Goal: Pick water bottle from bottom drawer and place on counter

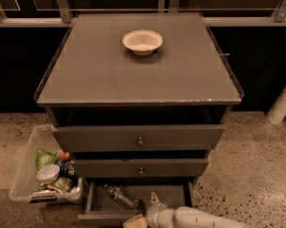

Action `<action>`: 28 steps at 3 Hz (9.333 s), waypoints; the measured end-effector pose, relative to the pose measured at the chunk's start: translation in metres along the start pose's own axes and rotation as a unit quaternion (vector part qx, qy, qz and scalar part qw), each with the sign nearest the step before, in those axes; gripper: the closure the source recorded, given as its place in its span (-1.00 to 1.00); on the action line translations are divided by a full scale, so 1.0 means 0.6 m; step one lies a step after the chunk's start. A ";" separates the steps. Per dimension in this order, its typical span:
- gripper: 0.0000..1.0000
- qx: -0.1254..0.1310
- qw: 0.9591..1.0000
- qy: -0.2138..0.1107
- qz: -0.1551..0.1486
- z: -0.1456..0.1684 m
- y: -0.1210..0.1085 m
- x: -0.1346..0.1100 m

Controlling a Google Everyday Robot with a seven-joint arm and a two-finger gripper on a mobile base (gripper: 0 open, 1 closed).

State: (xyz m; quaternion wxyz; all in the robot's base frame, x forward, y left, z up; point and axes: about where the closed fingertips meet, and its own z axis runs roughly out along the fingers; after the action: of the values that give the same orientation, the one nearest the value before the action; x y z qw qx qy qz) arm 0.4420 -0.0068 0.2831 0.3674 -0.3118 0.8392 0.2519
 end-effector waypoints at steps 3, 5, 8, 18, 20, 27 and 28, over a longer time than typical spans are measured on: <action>-1.00 0.022 0.999 -0.023 -0.019 0.044 -0.019 -0.018; -1.00 0.010 0.998 -0.026 -0.059 0.145 -0.029 -0.036; -1.00 0.003 0.997 -0.005 -0.075 0.237 -0.060 -0.032; -1.00 0.068 0.990 0.025 -0.123 0.328 -0.079 0.010; -0.61 0.064 0.991 0.032 -0.116 0.335 -0.078 0.023; 1.00 0.072 0.992 0.006 -0.107 0.111 -0.085 -0.025; 1.00 0.050 0.994 0.026 -0.091 0.018 -0.058 -0.005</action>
Offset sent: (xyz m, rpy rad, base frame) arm 0.0160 -0.0068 -0.0028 -0.0186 -0.0576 -0.0583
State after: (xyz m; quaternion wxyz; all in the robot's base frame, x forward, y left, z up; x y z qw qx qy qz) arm 0.4736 -0.0223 0.2721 0.3822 -0.3748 0.8281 0.1665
